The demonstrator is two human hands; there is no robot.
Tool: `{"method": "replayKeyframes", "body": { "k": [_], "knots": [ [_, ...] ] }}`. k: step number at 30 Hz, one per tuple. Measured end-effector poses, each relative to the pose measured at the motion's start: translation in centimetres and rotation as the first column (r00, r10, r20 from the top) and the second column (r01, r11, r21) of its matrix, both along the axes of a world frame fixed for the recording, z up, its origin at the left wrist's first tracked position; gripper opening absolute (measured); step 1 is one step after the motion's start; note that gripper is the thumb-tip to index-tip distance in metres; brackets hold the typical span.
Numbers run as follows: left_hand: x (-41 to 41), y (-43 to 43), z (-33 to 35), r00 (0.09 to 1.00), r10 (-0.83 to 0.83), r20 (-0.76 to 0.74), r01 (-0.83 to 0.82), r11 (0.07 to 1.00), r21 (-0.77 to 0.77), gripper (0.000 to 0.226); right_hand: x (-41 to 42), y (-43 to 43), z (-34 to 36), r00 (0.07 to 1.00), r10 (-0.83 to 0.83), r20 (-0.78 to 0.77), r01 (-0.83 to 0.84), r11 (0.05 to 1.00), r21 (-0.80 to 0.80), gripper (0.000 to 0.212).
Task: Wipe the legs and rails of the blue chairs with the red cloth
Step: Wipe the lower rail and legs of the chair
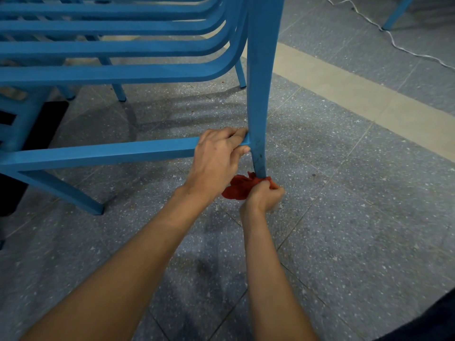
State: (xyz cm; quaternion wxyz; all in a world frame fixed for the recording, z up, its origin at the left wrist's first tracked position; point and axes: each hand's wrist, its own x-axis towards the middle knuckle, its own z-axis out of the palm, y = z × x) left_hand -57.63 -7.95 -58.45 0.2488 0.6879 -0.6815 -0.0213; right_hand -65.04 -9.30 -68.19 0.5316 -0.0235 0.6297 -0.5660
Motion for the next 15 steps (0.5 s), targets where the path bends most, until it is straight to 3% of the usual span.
{"method": "replayKeyframes", "body": {
  "k": [7, 15],
  "knots": [
    [-0.1, 0.0, 0.0, 1.000, 0.005, -0.013, -0.005, 1.000, -0.003, 0.034, 0.7, 1.5, 1.3, 0.988, 0.060, -0.141, -0.091, 0.970, -0.226, 0.011],
    [0.0, 0.0, 0.0, 1.000, -0.007, -0.005, 0.006, 1.000, -0.026, 0.036, -0.2, 0.2, 0.9, 0.984, 0.108, -0.144, -0.103, 0.994, 0.039, 0.011]
  ]
}}
